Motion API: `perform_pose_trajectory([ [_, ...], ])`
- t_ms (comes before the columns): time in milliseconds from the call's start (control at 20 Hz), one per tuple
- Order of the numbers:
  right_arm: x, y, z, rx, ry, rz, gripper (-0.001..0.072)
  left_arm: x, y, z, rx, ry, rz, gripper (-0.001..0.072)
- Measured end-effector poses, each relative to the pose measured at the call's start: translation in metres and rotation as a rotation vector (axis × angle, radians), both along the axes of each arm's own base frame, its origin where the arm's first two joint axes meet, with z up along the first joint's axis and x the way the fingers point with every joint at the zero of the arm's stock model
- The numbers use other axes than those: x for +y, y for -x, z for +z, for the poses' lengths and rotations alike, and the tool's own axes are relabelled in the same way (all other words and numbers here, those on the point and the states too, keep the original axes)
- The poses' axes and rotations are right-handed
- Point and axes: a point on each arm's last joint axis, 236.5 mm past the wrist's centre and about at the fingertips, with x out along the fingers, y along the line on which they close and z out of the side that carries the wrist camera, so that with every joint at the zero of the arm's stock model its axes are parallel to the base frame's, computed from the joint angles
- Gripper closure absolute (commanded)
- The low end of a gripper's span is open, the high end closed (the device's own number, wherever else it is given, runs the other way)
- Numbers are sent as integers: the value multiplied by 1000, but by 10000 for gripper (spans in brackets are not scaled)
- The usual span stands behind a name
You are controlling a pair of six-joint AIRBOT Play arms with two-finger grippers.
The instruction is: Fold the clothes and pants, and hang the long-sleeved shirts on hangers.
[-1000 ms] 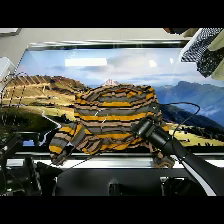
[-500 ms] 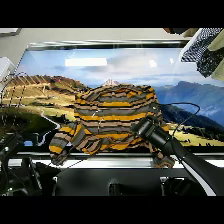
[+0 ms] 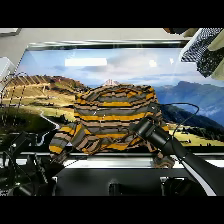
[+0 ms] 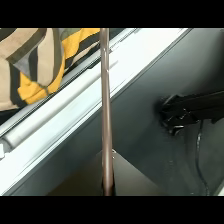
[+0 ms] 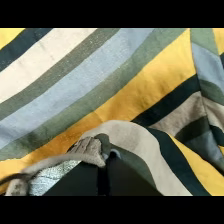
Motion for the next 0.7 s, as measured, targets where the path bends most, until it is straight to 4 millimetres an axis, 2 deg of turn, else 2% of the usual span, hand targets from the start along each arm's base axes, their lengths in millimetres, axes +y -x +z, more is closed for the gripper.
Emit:
perform_pose_trajectory([
  [300, 8, -8, 3, -34, -33, 14, 682, -4, 2, 2, 6, 17, -12, 692],
  [700, 23, -24, 26, -125, -94, 86, 682, -5, 2, -6, 24, 7, -26, 692],
])
